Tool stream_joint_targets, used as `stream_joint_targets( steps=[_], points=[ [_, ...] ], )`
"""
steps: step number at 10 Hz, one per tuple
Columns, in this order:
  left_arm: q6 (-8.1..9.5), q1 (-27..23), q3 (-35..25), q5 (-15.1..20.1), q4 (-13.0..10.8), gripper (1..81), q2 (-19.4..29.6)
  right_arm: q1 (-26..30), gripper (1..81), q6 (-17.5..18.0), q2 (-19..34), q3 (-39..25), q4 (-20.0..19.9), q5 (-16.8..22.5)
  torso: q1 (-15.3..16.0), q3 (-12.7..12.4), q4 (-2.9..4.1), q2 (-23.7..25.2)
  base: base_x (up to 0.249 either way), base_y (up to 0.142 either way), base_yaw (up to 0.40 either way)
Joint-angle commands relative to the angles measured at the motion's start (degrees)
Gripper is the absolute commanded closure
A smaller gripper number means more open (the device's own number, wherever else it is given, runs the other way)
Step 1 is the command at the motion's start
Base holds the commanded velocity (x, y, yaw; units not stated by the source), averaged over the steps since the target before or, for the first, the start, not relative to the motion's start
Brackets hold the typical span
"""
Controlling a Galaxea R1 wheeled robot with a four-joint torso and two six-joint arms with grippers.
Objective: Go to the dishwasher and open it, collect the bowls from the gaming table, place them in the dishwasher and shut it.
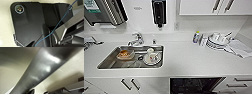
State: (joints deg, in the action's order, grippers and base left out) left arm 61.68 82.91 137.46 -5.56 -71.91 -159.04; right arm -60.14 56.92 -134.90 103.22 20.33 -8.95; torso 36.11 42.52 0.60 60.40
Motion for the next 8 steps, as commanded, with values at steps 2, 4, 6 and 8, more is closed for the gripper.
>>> stream_joint_targets(
  steps=[2, 4, 6, 8],
  points=[
    [0.1, -0.3, 1.0, 2.0, 0.5, 1.0, 0.8, 4.5, 1.0, 0.3, 1.7, -3.0, 1.3, 2.5, 0.0, 0.0, 0.0, 0.0, 0.0, 0.0, 0.0],
    [0.01, -0.2, 1.3, 1.7, 0.6, 1.0, -0.1, -0.9, 1.0, 0.0, -2.7, 0.8, 6.4, 8.0, 0.0, 0.0, 0.0, 0.0, 0.0, 0.0, 0.0],
    [-0.07, -0.2, 4.3, -2.5, 0.5, 1.0, -0.8, -7.1, 1.0, -2.8, -3.9, 3.4, 17.2, 9.3, 0.0, 0.0, 0.0, 0.0, 0.0, 0.0, 0.0],
    [-0.07, -0.2, 11.3, -9.1, 0.6, 1.0, -2.4, -12.5, 1.0, -2.9, -3.8, 6.3, 22.9, 9.0, 0.0, 0.0, 0.0, 0.0, 0.0, 0.0, 0.0]
  ],
)
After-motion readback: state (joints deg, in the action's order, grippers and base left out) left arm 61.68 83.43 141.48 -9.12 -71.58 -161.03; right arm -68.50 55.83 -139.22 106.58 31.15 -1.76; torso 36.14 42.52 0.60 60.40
